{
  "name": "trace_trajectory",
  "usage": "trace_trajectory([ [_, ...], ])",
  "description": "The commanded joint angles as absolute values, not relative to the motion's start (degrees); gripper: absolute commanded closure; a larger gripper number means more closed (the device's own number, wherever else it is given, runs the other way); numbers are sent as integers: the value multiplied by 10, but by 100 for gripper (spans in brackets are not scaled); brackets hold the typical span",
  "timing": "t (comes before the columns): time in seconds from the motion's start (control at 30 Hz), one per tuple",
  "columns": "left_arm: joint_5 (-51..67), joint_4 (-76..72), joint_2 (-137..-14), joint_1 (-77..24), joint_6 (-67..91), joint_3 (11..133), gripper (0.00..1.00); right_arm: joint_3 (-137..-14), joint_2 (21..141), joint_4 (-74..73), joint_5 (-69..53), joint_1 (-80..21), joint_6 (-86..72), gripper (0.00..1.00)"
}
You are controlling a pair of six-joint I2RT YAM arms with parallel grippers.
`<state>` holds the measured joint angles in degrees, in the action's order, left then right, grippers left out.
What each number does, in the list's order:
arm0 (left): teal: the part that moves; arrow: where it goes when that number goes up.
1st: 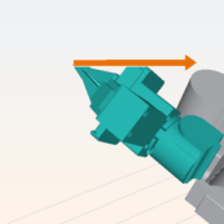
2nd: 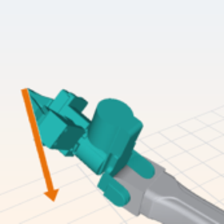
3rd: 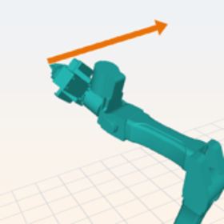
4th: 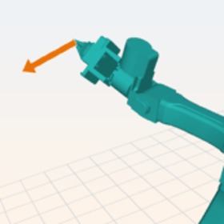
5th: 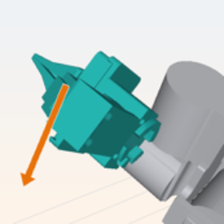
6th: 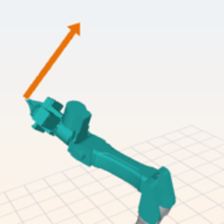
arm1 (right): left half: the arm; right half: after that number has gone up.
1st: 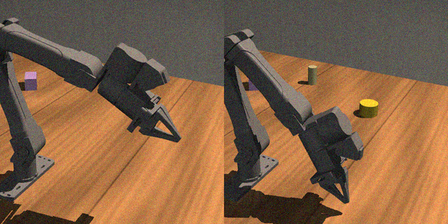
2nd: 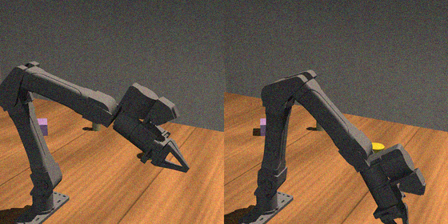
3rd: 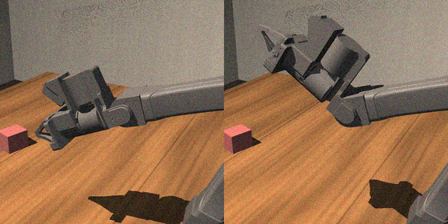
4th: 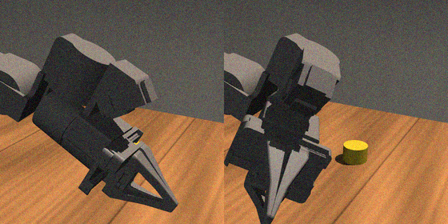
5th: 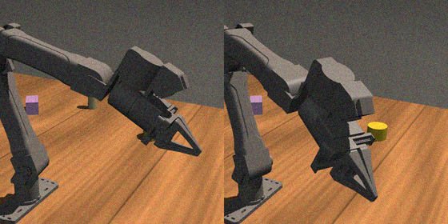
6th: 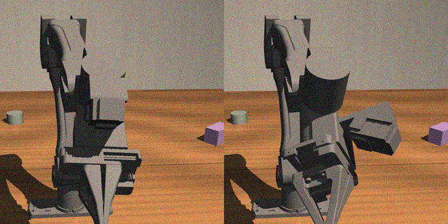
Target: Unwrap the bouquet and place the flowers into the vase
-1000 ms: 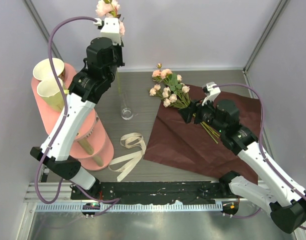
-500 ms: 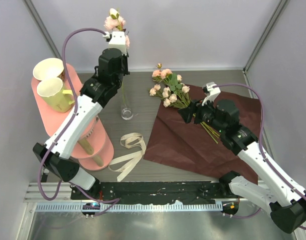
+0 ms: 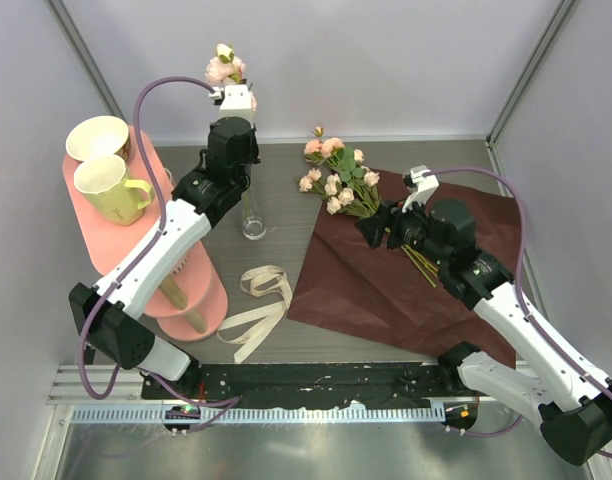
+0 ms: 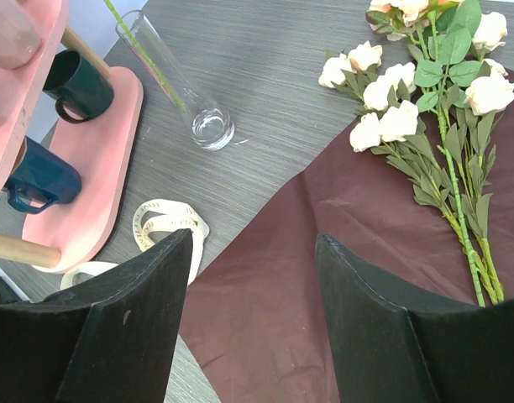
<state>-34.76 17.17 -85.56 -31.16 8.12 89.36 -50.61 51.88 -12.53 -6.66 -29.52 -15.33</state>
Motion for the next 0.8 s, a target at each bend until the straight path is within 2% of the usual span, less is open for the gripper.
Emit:
trace_trajectory([
  [0.0,-373,104,-827,-308,112,874,100,-503,519,-116,-64,-298,-153,34],
  [0.4,-390,93,-840,-307,134,846,95,-498,514,-119,-63,-298,-154,34],
  [0.5,-384,90,-845,-307,138,838,89,-497,511,-121,-63,-298,-155,34],
  [0.77,-393,96,-855,-307,139,834,86,-497,503,-128,-60,-298,-154,34],
])
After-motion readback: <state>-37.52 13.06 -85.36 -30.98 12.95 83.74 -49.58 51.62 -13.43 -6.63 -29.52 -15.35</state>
